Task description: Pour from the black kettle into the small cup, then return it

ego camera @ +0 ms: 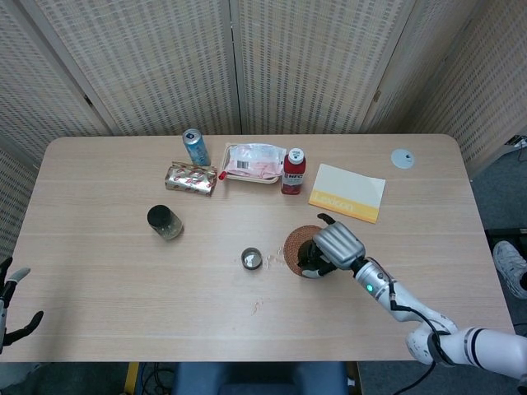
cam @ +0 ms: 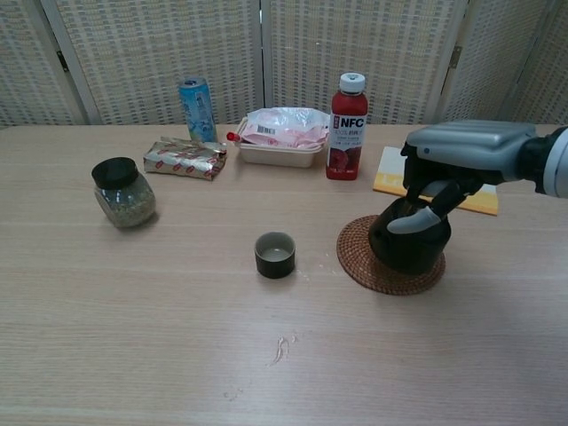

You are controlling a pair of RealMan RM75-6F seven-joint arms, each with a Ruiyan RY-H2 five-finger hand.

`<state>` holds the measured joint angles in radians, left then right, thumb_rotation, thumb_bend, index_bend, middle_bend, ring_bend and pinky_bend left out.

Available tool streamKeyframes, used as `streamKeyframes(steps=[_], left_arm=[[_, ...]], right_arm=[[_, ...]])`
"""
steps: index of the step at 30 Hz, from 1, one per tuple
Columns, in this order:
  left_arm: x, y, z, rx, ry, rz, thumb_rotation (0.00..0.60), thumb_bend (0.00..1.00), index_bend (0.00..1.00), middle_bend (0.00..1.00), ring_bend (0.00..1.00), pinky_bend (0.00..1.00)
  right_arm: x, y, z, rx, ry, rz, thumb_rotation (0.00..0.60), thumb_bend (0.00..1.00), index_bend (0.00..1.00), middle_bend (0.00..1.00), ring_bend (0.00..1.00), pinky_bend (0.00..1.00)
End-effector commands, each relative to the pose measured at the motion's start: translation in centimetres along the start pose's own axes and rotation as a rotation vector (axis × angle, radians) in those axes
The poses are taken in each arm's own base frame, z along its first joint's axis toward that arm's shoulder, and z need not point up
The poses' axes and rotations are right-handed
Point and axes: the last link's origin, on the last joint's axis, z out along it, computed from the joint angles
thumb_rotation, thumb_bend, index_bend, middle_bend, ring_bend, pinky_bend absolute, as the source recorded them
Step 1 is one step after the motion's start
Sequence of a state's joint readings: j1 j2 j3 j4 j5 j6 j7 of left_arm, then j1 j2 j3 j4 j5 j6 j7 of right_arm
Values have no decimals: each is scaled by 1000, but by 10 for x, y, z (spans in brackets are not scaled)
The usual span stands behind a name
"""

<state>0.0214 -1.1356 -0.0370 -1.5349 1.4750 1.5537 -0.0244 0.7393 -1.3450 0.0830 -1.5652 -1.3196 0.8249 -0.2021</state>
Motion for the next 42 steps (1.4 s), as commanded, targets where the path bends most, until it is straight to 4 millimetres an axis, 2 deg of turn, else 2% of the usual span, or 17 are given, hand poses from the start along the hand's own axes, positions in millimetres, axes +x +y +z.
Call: streamKeyframes(steps=[1, 4, 8, 12, 14, 16, 17, 32, 42], left_arm=[[0, 0, 0, 0, 1, -1, 600, 250, 170, 3, 62, 0], [0, -1, -1, 3, 0, -2, 600, 250, 170, 3, 63, 0], [-1, -1, -1, 3, 0, -5, 600, 251, 172, 3, 62, 0], [-1, -1, -1, 0, 1, -6, 600, 250, 173, 3, 63, 0], [-1, -1, -1, 0, 2, -7, 600, 251, 173, 3, 63, 0], [-2, -1, -1, 0, 2, -8, 600, 250, 173, 3, 63, 0], [-2, -1, -1, 0, 1, -7, 600, 250, 173, 3, 63, 0], [-2, -2, -3, 5, 2, -7, 600, 250, 173, 3, 62, 0], [-2, -2, -5, 6, 4, -5, 600, 251, 173, 3, 62, 0]], right_arm=[[2, -1, 0, 3, 3, -4, 293, 289, 1000, 1000, 902, 188], [4, -1, -1, 3, 7, -7, 293, 368, 1000, 1000, 903, 226], [5, -1, -1, 3, 15, -9, 290, 403, 1000, 1000, 906, 287], [8, -1, 0, 3, 32, 4, 293, 478, 1000, 1000, 909, 394], [9, -1, 0, 4, 38, 5, 322, 540, 1000, 1000, 909, 442], [10, -1, 1, 6, 43, 3, 389, 602, 1000, 1000, 909, 484], [10, -1, 1, 7, 38, 6, 401, 613, 1000, 1000, 909, 492], [17, -6, 10, 34, 29, -30, 408, 620, 1000, 1000, 910, 500], [33, -23, 46, 92, 6, -131, 408, 618, 1000, 1000, 914, 500]])
